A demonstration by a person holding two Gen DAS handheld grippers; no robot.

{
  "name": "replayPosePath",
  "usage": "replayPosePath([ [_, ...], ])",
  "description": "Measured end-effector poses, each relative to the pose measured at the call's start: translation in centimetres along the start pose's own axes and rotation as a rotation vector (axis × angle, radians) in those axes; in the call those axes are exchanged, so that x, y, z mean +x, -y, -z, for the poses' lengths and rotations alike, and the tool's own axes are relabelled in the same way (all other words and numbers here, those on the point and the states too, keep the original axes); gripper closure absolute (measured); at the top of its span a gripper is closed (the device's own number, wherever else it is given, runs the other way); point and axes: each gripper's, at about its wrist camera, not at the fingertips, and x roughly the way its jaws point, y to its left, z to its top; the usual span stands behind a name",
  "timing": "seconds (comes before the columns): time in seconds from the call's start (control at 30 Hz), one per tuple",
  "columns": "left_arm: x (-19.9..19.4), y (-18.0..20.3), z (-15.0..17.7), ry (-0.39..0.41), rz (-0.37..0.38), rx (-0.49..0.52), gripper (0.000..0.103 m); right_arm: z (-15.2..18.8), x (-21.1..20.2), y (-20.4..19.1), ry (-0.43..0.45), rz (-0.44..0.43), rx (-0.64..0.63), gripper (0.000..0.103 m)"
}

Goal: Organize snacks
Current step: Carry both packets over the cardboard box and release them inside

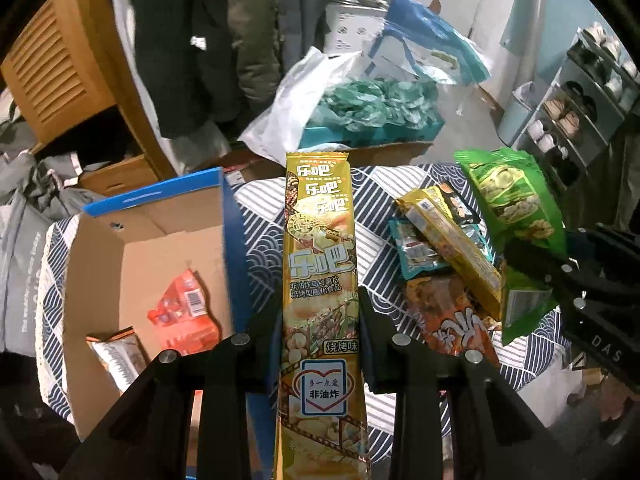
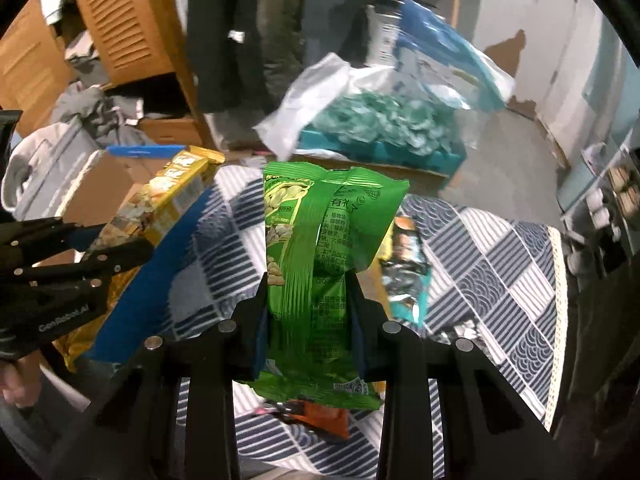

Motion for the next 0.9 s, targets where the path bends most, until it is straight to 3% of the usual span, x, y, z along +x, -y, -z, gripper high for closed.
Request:
replayPosePath([
  [0.9,-2.9,-13.0,4.8,0.033,-0.104,-0.202,0.071,-4.0,3.2,-15.7,-0.034,-0.177,-0.201,0.072],
])
